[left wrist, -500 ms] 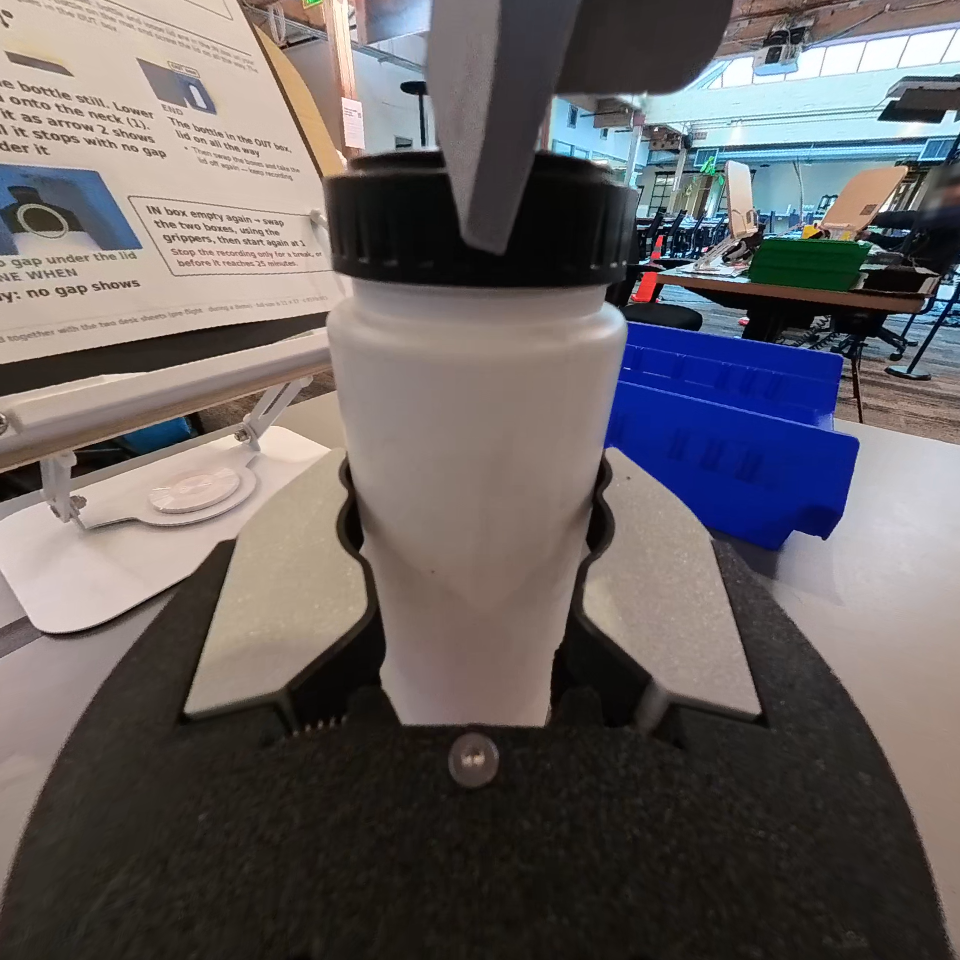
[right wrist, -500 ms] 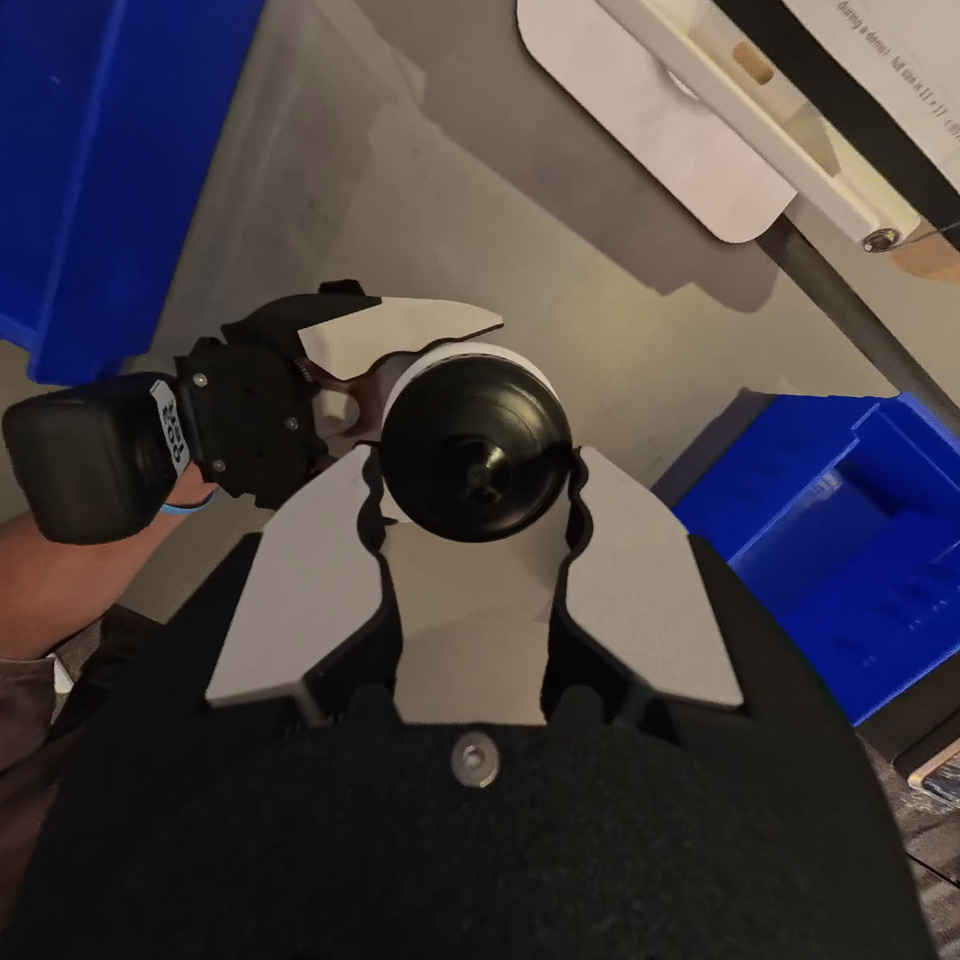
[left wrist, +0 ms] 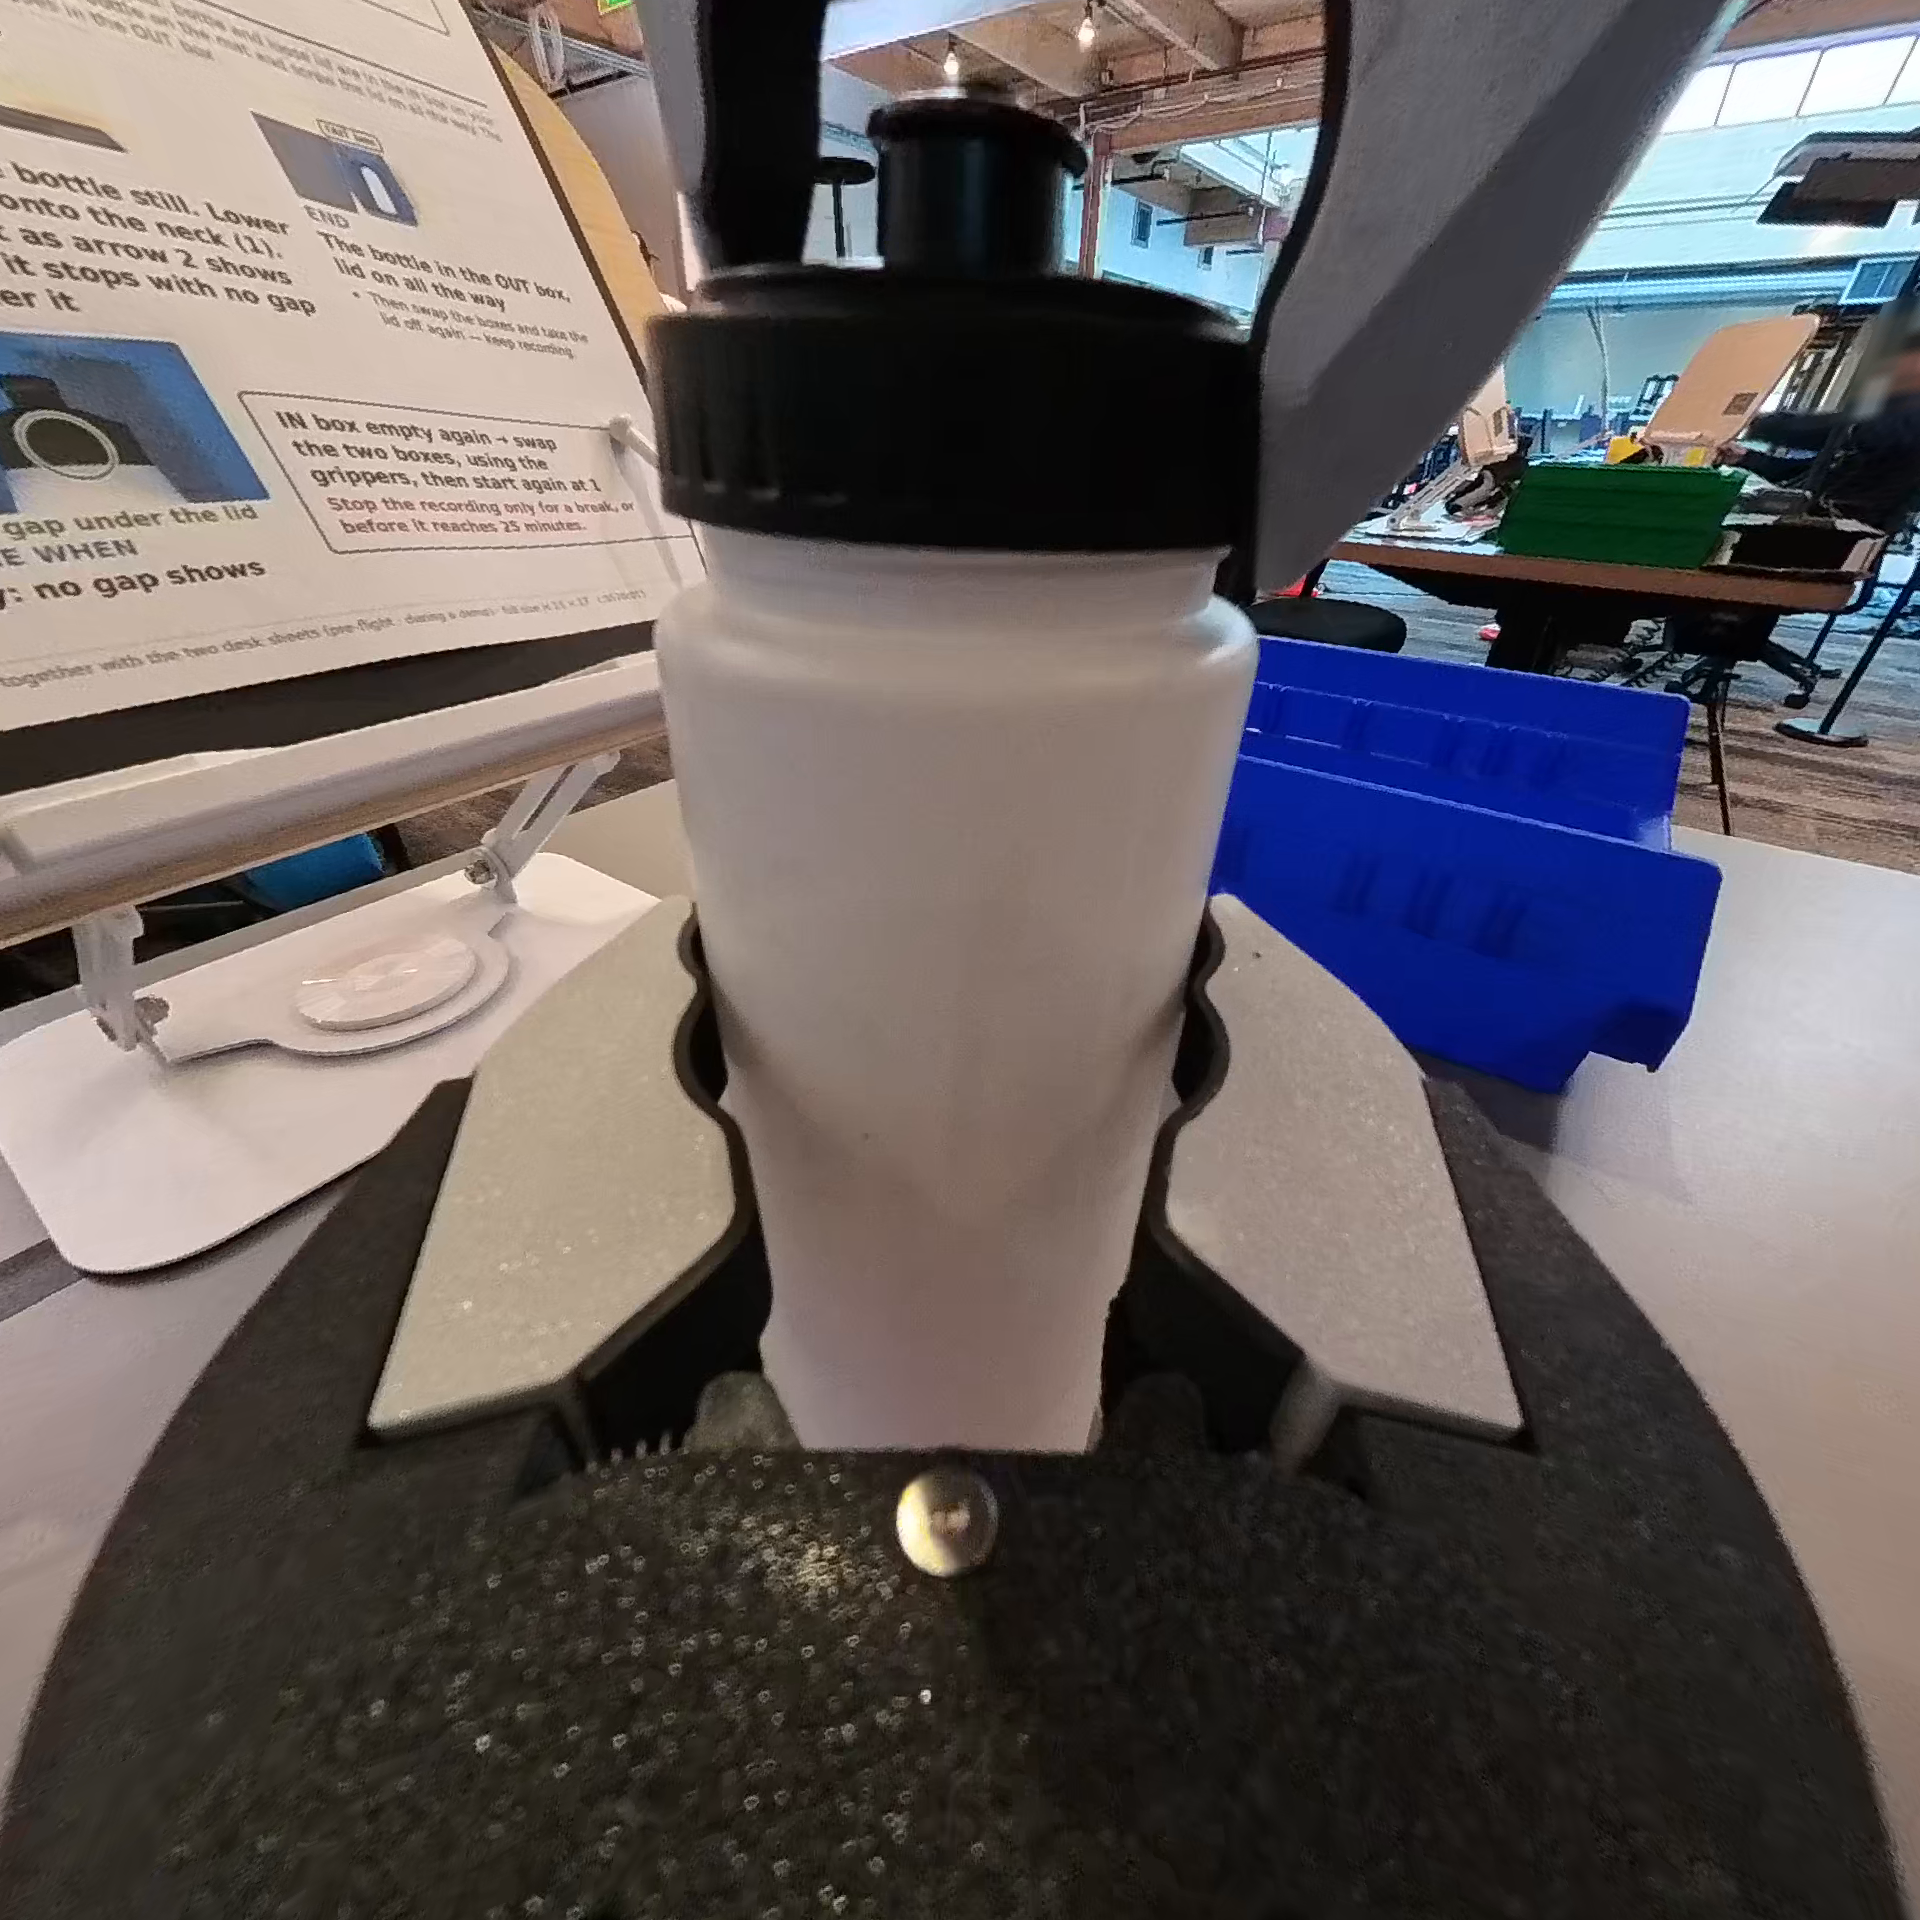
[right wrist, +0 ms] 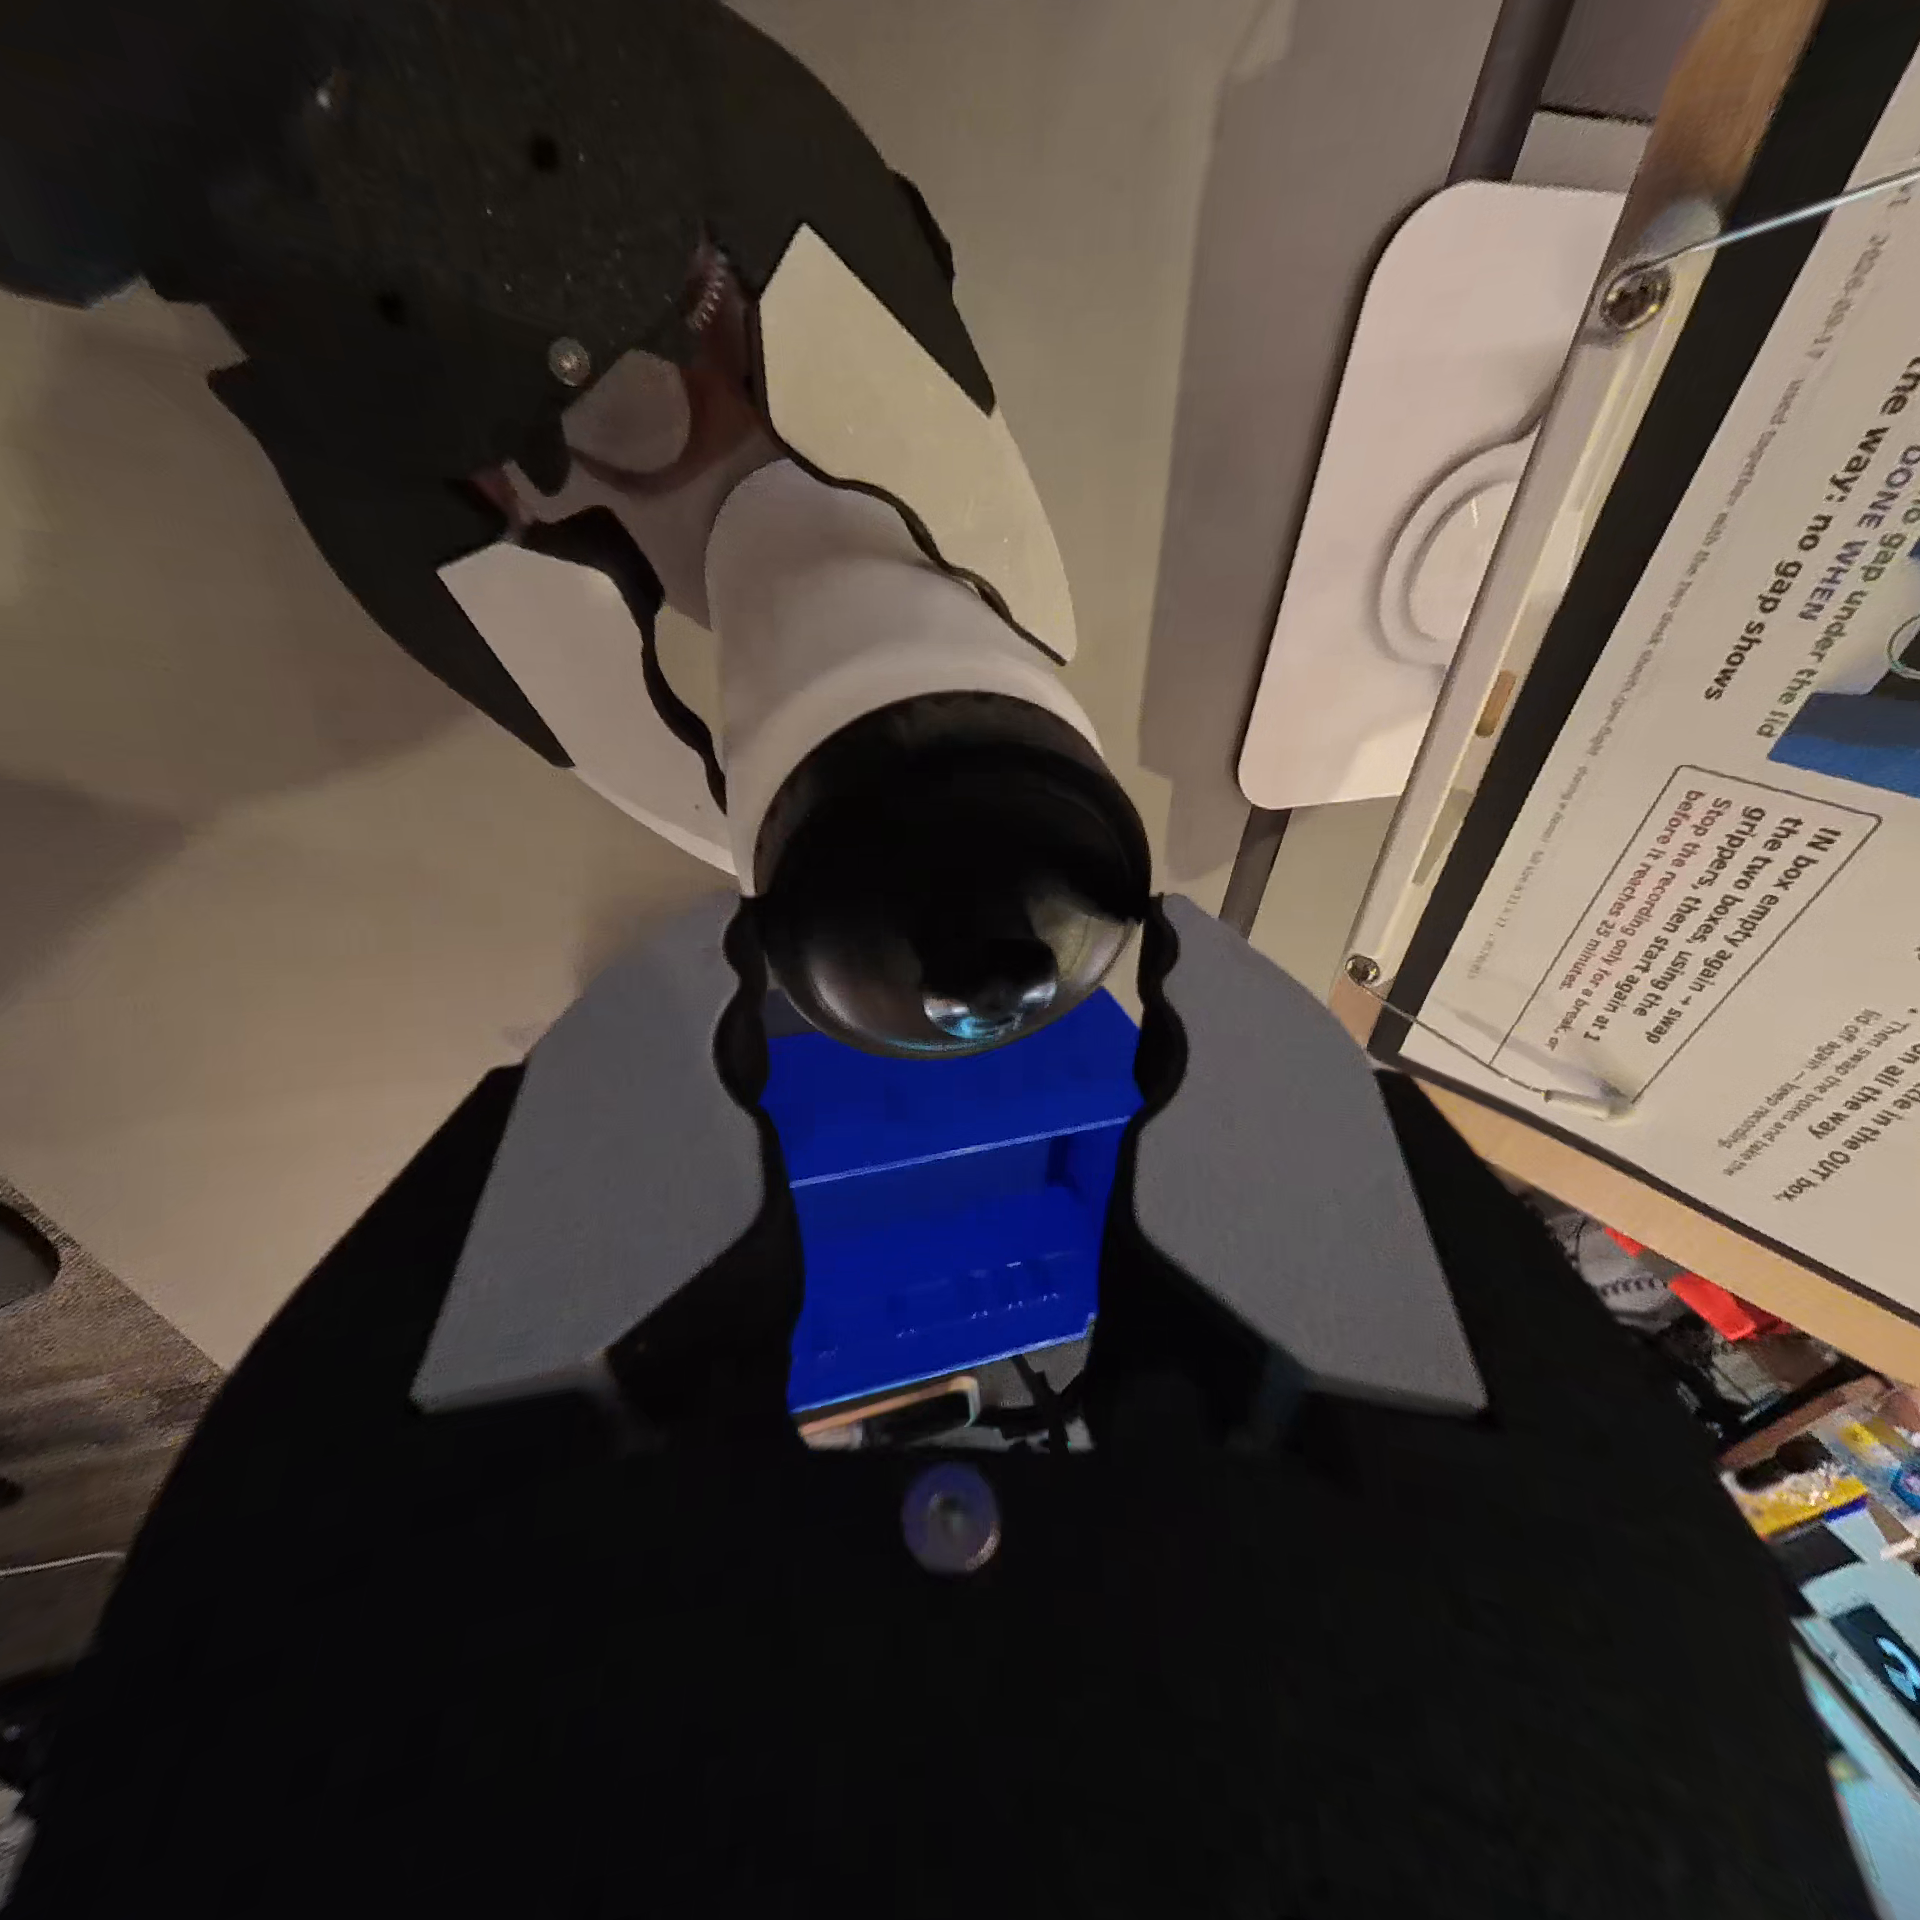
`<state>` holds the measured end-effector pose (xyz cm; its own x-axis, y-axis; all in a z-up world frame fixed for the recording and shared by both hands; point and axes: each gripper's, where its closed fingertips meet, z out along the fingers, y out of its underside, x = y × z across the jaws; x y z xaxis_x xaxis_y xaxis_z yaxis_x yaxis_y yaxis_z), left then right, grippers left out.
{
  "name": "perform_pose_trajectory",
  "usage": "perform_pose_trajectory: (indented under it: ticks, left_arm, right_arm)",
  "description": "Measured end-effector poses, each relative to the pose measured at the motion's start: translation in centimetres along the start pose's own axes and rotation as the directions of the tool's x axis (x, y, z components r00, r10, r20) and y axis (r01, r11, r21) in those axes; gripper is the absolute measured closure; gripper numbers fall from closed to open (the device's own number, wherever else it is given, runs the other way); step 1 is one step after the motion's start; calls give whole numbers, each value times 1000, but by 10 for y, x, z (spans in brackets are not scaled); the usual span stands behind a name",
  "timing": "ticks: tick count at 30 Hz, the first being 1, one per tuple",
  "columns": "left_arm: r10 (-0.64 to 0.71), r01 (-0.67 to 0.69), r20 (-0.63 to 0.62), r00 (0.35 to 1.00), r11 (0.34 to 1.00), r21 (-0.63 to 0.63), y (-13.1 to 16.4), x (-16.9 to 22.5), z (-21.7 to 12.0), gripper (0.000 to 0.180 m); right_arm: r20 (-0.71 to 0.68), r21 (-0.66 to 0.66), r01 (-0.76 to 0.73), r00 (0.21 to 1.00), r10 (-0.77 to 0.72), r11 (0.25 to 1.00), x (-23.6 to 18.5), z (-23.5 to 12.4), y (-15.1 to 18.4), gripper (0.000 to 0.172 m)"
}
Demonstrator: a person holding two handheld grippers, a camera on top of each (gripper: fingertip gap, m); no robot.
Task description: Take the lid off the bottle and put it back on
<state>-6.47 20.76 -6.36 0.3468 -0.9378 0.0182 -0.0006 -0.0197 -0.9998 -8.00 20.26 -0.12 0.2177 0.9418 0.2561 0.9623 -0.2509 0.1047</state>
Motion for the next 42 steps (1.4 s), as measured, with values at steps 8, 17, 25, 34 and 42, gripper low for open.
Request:
perform_pose_trajectory:
  ticks: [8, 17, 25, 34, 42]
  left_arm:
    - [-9, 9, 2, 1000, 1000, 2, 0, -2, -1, 95]
    - [-13, 13, 2, 1000, 1000, 3, 0, -2, -1, 95]
    - [-18, 18, 3, 1000, 1000, 2, 0, -4, -2, 95]
    - [-1, 1, 1, 1000, 1000, -6, 1, -2, 0, 95]
    - [-11, 11, -4, 1000, 1000, -5, 2, -3, -1, 95]
  right_arm:
    - [41, 128, -390, 921, 388, 912, 7, -24, -2, 88]
    - [340, 83, -849, 517, 786, 522, -6, -5, -2, 79]
    - [249, 113, -685, 720, 647, 719, -4, 0, -6, 101]
    - [188, 55, -22, 982, 11, 998, 0, 1, 4, 102]
    - [164, 40, -276, 950, 266, 960, 2, -10, 0, 75]
